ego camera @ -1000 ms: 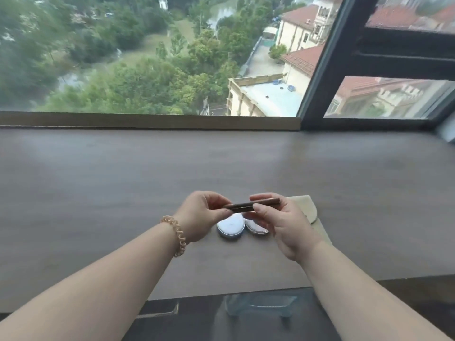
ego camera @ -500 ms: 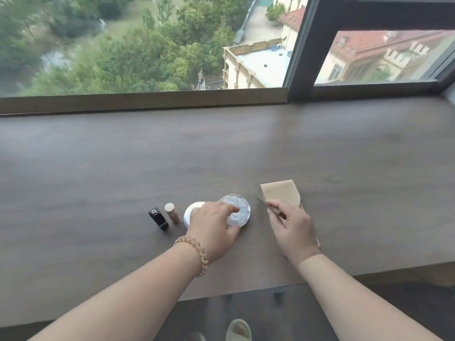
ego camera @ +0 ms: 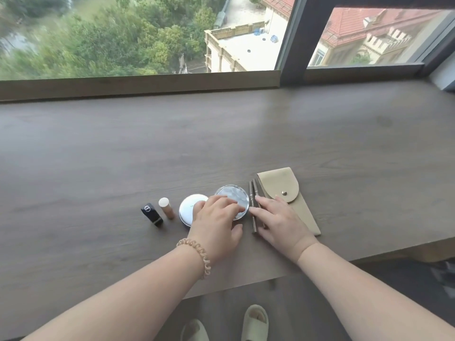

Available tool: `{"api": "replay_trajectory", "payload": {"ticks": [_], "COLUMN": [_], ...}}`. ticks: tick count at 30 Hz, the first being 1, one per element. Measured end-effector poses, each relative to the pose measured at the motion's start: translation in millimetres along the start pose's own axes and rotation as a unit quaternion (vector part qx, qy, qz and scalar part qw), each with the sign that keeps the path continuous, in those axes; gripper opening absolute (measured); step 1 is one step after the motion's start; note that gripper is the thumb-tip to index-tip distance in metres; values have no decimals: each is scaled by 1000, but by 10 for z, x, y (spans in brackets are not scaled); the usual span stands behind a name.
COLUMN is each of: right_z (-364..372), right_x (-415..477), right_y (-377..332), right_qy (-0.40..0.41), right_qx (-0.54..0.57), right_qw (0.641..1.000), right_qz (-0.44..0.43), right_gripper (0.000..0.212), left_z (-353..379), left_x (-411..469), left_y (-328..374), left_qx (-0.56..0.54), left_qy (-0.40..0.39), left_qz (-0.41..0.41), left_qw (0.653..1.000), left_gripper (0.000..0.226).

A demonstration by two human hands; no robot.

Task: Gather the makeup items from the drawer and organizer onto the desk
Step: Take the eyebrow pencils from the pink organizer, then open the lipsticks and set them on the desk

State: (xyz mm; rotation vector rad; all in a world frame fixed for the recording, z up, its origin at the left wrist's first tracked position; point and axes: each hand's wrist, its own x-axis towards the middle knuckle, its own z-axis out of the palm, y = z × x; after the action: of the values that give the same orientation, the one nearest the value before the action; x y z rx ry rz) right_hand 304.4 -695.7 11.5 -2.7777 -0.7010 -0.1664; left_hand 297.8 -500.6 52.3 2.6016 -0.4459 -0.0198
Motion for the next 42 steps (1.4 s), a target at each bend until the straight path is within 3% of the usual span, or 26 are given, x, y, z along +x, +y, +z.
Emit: {"api": "replay_trajectory", "payload": {"ticks": [3,6,12,22,29,34,38,42], "right_z": [-5,-30,-109,-414,-453,-358,-229,-121], "right_x": [-47,-119,-223,-217,256,525,695,922], "right_y": [19,14,59,221,-370,-870,-1254,-1552], "right_qy": [-34,-54,-69,40,40,23,8,10], "right_qx": [-32,-55,-58,31,93,117,115,100], "right_qw": [999,997,996,998,992,991,993,995], "right_qz": [-5,-6,-24,-39,-68,-55,-32,-5], "right_gripper": [72,62,61,42,37,38,38,40], "left_z": [-14,35,175,-67,-466,-729,-861,-839], "left_x": [13,39,-36,-93,-421,-673,-773,-758], "left_y": [69,169,369,542,324,-104,-441,-713], "left_qx": [44,97,151,116,110,116,100,85], "left_qy": [-53,-101,-129,-68,71,162,149,95], "left_qz": [19,15,-33,-128,-181,-235,-310,-322], "left_qw": [997,990,980,983,975,951,934,938], "left_gripper": [40,51,67,58,44,31,42,49]}}
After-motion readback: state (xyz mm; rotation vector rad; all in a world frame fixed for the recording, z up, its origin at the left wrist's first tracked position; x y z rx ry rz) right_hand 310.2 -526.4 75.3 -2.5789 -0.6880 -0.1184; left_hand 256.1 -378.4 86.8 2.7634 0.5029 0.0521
